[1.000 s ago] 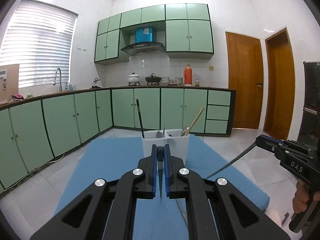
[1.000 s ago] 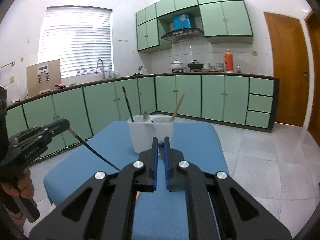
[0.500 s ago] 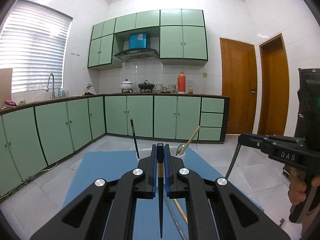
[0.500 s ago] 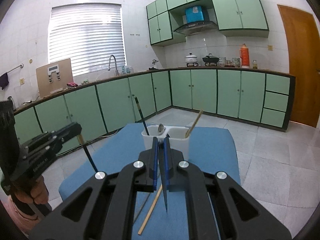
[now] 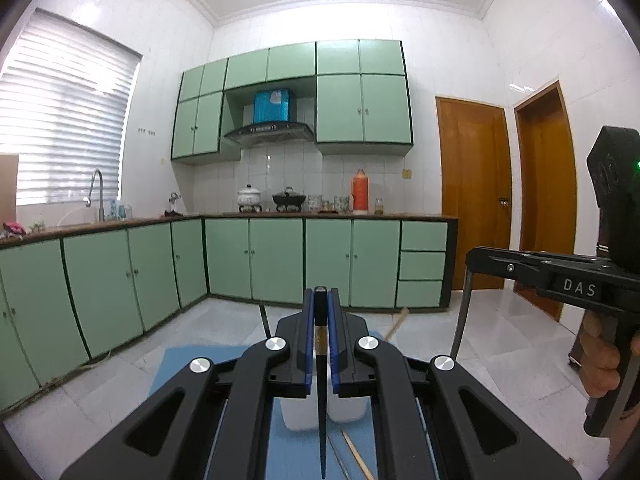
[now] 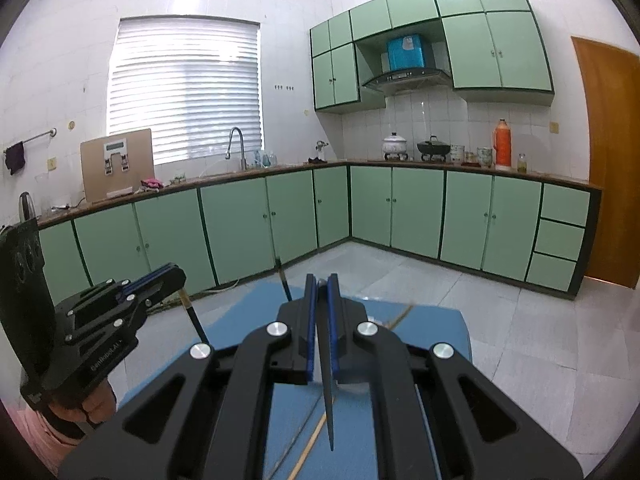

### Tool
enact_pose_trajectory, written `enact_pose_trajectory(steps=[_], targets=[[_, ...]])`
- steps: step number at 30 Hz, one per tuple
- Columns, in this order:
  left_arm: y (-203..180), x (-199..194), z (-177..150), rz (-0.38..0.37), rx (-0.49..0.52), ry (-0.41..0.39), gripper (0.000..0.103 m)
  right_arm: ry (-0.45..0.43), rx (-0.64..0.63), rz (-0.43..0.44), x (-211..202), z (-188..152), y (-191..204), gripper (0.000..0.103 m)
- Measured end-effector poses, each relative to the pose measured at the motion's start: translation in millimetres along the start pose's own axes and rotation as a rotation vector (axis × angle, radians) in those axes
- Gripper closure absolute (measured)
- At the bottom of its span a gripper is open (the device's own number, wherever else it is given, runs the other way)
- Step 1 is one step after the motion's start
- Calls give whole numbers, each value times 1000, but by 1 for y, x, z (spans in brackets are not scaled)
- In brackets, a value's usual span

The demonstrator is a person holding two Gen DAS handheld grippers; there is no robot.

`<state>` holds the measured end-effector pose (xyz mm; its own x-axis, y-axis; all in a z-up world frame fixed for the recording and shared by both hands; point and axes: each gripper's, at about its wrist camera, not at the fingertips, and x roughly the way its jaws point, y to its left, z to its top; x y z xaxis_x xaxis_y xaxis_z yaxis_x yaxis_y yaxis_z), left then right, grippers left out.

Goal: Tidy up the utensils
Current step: 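Lift the black chopstick with the left gripper while the right gripper carries the grey chopstick to the holder, then lower both chopsticks into the white holder and open both grippers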

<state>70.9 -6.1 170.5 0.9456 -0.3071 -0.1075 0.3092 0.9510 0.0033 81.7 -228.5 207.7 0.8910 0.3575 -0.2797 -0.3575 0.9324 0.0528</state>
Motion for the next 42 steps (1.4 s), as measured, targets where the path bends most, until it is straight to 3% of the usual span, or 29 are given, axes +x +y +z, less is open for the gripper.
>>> enact_pose_trajectory(steps=[9,16,28,42], targets=[[9,57,43,30,2,-53,97,-51,1,-31,44,53,-12,98],[18,109,58,60,-4,-83,97,-52,36,-78,100,68,-36,98],[31,196,13,75,-23,42,97,25,72,-104,184,27,-64,98],[41,215,-27,91,-38,131,97,129,110,-105,214,-18,-64,98]])
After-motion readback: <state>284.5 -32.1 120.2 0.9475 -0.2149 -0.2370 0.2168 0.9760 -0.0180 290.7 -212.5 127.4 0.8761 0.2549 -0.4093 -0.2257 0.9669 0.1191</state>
